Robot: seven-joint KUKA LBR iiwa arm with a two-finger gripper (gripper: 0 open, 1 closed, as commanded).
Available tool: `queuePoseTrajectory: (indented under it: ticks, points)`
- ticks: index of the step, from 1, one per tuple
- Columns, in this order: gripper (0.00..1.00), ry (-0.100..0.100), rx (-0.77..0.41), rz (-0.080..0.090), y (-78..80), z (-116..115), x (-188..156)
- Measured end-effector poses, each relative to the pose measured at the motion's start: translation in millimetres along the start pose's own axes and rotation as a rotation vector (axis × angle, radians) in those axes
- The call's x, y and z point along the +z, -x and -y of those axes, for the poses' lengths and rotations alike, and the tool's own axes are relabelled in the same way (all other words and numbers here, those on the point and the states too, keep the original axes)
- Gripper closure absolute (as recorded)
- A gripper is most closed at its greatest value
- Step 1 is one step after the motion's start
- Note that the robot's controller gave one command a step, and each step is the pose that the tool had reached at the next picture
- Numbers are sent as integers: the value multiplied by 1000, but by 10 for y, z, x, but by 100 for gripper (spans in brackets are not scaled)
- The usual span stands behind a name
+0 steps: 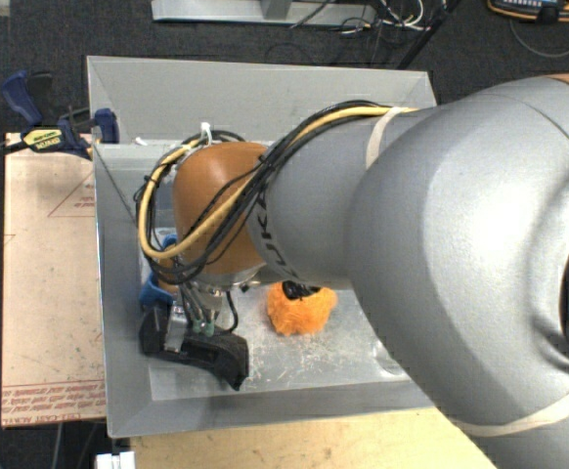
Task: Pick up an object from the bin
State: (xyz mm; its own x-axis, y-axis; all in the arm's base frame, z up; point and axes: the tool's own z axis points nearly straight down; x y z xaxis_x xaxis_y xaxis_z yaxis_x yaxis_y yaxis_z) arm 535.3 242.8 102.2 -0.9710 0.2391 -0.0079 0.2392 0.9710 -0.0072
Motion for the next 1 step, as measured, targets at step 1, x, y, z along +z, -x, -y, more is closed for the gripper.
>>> queuePoseTrajectory:
  ticks: [1]
  points:
    - [100,-4,1,3,19,22,-163]
